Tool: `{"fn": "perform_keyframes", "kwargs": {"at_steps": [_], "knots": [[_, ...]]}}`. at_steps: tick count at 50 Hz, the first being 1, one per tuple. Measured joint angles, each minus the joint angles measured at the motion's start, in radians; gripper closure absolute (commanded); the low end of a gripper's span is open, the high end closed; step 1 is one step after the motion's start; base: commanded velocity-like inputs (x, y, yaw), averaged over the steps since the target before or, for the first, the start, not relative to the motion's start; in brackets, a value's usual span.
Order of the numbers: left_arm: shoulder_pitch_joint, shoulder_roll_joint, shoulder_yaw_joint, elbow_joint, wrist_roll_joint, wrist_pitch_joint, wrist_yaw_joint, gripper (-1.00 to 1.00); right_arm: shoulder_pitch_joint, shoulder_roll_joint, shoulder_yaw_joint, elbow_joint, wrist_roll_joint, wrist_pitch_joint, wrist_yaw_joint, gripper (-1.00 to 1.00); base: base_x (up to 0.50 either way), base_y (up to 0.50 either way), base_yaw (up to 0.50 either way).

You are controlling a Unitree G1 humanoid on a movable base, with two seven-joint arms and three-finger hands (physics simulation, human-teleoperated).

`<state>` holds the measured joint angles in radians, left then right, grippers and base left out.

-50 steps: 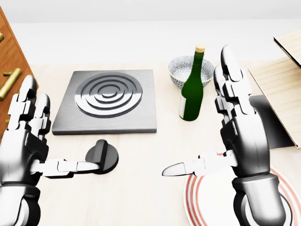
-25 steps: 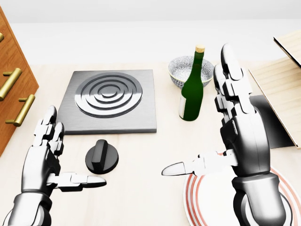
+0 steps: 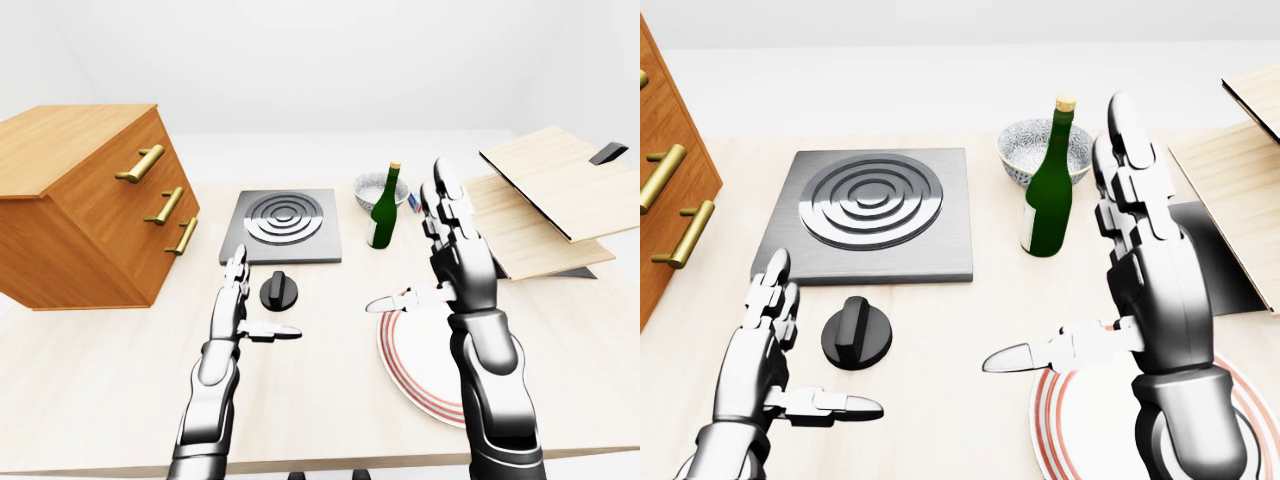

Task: Turn on the stove.

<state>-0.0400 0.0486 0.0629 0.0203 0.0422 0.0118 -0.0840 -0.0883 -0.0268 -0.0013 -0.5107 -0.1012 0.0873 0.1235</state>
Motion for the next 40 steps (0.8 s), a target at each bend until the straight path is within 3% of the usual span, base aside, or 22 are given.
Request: {"fn": "perform_keyframes", "kwargs": {"at_steps": [29,40], "knots": [[-0.039,-0.009,-0.027,0.184,0.029,-0.097,0.005,-1.00,0.006,0.004,0.009,0.012,-0.006,0.000,0.002,-1.00,0.00,0.00,0.00],[-0.062,-0.004,-0.022,0.269,0.024,-0.099,0.008,-1.00,0.006,0.004,0.010,0.014,-0.007,0.000,0.002,-1.00,0.00,0.00,0.00]]}}
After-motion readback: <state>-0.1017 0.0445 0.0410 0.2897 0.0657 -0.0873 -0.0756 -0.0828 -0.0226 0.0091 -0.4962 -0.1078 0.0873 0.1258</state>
